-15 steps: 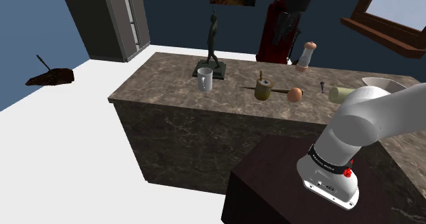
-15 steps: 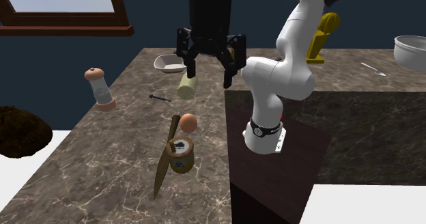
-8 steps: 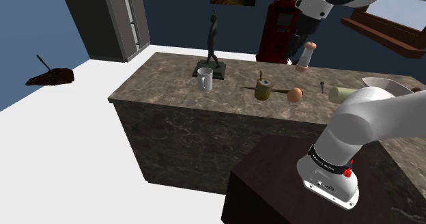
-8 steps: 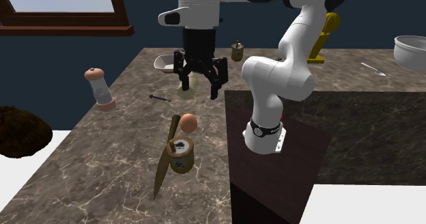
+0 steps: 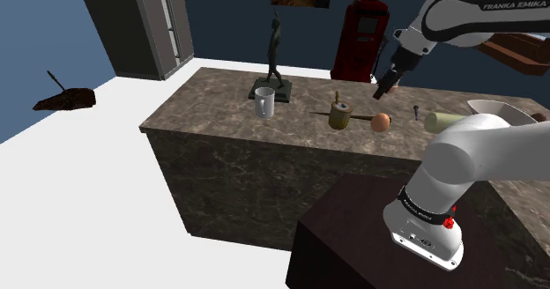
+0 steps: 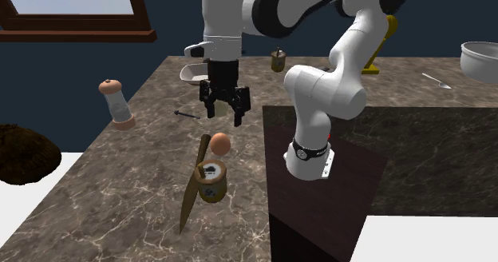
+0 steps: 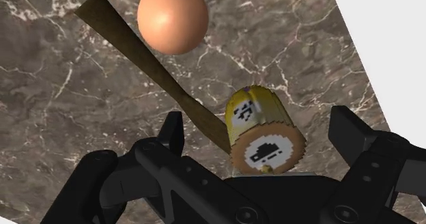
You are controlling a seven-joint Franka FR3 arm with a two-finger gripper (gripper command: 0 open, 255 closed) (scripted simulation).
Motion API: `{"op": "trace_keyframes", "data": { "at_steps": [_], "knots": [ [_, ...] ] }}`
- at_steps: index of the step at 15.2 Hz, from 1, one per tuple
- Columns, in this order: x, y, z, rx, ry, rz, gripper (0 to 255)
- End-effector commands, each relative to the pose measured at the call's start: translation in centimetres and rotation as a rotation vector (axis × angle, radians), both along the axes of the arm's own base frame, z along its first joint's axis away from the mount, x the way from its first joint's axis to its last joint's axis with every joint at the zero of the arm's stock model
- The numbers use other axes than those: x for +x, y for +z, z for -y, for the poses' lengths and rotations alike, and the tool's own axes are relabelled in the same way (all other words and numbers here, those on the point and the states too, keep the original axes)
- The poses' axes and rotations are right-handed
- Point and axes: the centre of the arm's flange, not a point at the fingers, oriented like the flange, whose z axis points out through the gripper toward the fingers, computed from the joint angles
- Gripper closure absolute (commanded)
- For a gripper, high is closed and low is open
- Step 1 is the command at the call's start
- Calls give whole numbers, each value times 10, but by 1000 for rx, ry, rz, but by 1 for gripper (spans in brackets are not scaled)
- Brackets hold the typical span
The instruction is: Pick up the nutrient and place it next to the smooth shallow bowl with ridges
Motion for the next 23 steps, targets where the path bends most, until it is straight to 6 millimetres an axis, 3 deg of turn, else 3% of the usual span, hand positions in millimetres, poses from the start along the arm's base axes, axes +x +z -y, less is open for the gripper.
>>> {"op": "trace_keyframes", "data": {
  "at_steps": [1,7,15,23],
  "knots": [
    [-11,-21,16,9,-2,14,0],
    [-37,-85,64,39,-13,48,0],
    [-27,-124,58,39,-13,48,0],
    [-27,-124,58,39,-13,48,0]
  ]
}}
